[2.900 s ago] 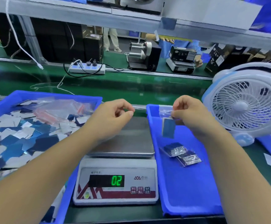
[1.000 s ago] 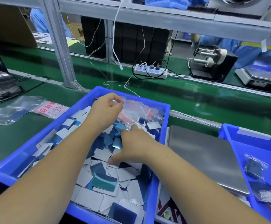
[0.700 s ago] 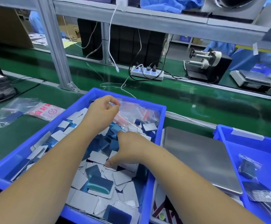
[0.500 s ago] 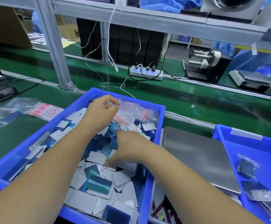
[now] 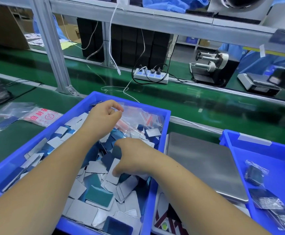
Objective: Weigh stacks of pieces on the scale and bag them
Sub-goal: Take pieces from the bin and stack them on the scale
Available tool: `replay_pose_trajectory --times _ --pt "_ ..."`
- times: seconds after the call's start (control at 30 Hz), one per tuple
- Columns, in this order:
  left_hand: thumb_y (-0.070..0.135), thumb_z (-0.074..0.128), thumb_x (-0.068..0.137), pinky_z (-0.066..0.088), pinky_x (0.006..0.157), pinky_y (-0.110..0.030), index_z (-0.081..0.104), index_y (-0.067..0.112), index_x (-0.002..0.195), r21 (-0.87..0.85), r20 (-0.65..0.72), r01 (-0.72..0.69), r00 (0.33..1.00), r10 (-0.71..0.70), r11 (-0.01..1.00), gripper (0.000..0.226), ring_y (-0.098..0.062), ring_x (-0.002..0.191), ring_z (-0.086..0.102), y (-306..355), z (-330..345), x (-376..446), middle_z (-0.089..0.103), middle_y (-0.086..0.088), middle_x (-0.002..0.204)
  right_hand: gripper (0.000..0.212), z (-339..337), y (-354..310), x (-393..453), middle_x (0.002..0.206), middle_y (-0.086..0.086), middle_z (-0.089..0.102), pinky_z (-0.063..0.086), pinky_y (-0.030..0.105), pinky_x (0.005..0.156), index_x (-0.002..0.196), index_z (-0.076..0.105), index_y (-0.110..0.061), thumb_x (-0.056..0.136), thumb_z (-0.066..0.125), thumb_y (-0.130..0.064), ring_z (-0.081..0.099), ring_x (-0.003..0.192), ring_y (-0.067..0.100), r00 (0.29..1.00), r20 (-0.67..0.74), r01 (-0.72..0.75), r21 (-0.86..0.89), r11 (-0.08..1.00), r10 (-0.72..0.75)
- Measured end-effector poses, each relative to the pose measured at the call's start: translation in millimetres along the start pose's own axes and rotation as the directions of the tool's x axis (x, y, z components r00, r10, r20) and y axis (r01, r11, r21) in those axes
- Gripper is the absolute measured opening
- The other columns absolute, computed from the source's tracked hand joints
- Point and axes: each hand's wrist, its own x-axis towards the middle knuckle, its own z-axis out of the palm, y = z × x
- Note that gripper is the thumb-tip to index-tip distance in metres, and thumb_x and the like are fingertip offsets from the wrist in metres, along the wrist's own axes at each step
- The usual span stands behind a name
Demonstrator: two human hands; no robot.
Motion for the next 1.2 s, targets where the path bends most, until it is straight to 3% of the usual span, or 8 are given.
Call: replay_pose_trajectory --times 0.17,0.43,0.53,0.63,0.7,0.9,1.03,1.2 --pt "0.018 0.055 0.092 0.033 0.041 -0.009 0.065 0.029 0.086 -0.011 0.002 0.015 1.000 -0.015 1.000 0.016 -0.004 0.042 0.037 -1.0 -1.1 0.4 0.037 0.012 0.045 0.050 -11.2 6.0 -0.1 0.092 -0.010 0.051 0.039 0.022 0.056 0.108 0.056 -0.026 0.068 0.085 -0.027 0.053 0.085 0.016 0.993 -0.092 -0.056 0.195 0.979 0.075" --pt "0.035 0.056 0.091 0.039 0.056 -0.026 0.066 0.029 0.085 -0.117 0.014 0.056 0.998 -0.055 0.992 0.013 -0.001 0.048 0.046 6.4 -2.0 -3.8 0.053 0.014 0.056 0.029 -23.1 25.6 -1.2 0.084 -0.005 0.066 0.054 0.032 0.062 0.083 0.060 -0.023 0.065 0.082 -0.019 0.061 0.069 0.015 0.884 -0.361 -0.012 0.619 0.786 0.297" --pt "0.044 0.050 0.083 0.047 0.061 -0.019 0.072 0.033 0.093 -0.272 0.238 0.070 0.971 -0.004 0.960 0.027 0.000 0.064 0.059 13.5 -2.9 -8.3 0.066 0.018 0.072 0.028 -27.6 32.4 -3.3 0.085 -0.004 0.070 0.050 0.025 0.051 0.080 0.063 -0.027 0.064 0.081 -0.014 0.066 0.063 0.011 0.844 -0.379 0.062 0.773 0.632 0.380" --pt "0.044 0.066 0.083 0.052 0.080 -0.015 0.070 0.043 0.109 -0.293 0.504 0.026 0.854 0.131 0.956 0.027 0.000 0.098 0.067 13.2 1.6 -15.0 0.072 0.018 0.109 0.028 -30.3 35.7 -5.4 0.074 -0.004 0.069 0.050 0.025 0.049 0.080 0.063 -0.022 0.063 0.081 -0.009 0.064 0.057 0.014 0.829 -0.376 0.090 0.820 0.566 0.414" --pt "0.032 0.076 0.079 0.056 0.091 -0.030 0.064 0.043 0.121 -0.275 0.577 0.036 0.805 0.135 0.961 0.045 -0.013 0.112 0.067 11.7 5.7 -17.4 0.071 0.007 0.120 0.028 -30.8 37.1 -7.2 0.067 -0.004 0.069 0.052 0.028 0.051 0.080 0.062 -0.020 0.067 0.080 -0.003 0.065 0.057 0.016 0.810 -0.377 0.125 0.859 0.497 0.448" --pt "0.025 0.088 0.063 0.059 0.085 -0.042 0.068 0.041 0.117 -0.371 0.596 0.190 0.799 0.077 0.909 0.059 -0.034 0.096 0.072 7.8 3.7 -14.0 0.075 -0.014 0.104 0.023 -31.7 37.4 -14.1 0.074 0.004 0.071 0.054 0.030 0.050 0.087 0.063 -0.013 0.075 0.078 0.001 0.067 0.058 0.020 0.796 -0.344 0.187 0.922 0.338 0.498" --pt "0.038 0.091 0.056 0.045 0.107 -0.054 0.074 0.031 0.107 -0.323 0.540 0.162 0.841 0.041 0.932 0.055 -0.036 0.120 0.060 5.7 6.0 -12.1 0.075 -0.006 0.109 0.024 -33.1 38.9 -16.1 0.068 0.000 0.070 0.052 0.029 0.049 0.086 0.063 -0.013 0.074 0.078 0.001 0.066 0.053 0.016 0.779 -0.359 0.219 0.924 0.313 0.514" --pt "0.028 0.087 0.067 0.057 0.092 -0.040 0.076 0.028 0.100 -0.281 0.506 0.142 0.863 0.021 0.949 0.035 -0.030 0.099 0.072 3.2 -5.3 -9.7 0.077 -0.008 0.102 0.025 -44.0 45.7 -19.7 0.063 0.002 0.069 0.053 0.033 0.049 0.087 0.060 -0.011 0.075 0.077 0.003 0.065 0.050 0.018 0.738 -0.363 0.252 0.930 0.266 0.569"
